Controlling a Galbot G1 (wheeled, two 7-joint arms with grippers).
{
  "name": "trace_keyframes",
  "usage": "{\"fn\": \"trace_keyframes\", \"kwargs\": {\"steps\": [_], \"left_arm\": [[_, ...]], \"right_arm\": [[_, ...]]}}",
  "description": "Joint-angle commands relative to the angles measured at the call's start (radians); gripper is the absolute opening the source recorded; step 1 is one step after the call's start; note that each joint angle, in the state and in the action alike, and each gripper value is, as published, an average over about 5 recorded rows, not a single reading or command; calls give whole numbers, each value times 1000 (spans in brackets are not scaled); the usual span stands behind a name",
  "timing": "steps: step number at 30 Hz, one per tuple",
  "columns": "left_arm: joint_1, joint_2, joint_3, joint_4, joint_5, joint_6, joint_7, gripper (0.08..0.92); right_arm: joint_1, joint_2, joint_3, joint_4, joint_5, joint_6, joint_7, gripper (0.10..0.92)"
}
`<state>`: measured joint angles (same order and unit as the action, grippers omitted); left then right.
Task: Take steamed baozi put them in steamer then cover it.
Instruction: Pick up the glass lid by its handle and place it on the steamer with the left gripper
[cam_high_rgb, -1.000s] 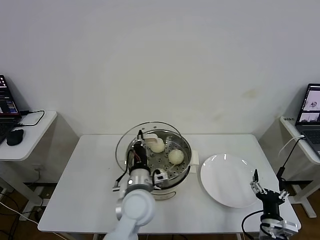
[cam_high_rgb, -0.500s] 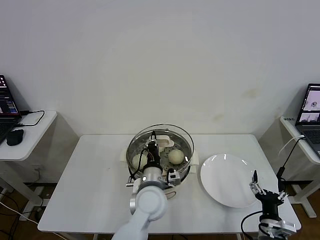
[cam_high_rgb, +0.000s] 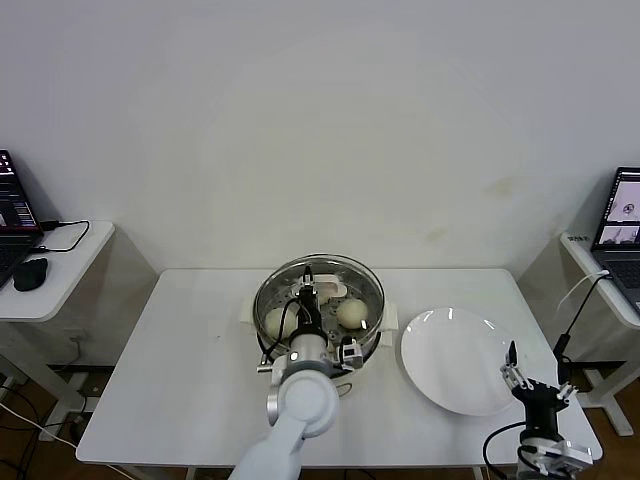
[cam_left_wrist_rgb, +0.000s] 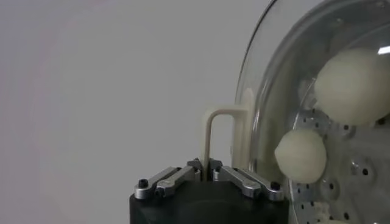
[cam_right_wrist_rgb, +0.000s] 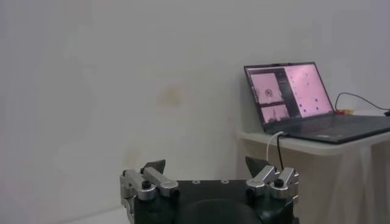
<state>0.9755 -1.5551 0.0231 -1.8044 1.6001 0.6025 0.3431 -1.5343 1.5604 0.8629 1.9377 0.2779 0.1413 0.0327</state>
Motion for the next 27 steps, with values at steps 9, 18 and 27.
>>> {"fn": "trace_keyframes", "kwargs": {"steps": [9,18,27], "left_arm": [[-3,17,-13,22,-2,-3,-12,140],[5,12,2,8,-10,-2,-9,140],[5,14,16,30,-6,-7,-27,140]], "right_arm": [[2,-7,-1,-1,-1,-2,-1,823],[1,-6,-3,-3,-4,-2,-2,823],[1,-3,-6,-4,-8,0,-2,823]]}}
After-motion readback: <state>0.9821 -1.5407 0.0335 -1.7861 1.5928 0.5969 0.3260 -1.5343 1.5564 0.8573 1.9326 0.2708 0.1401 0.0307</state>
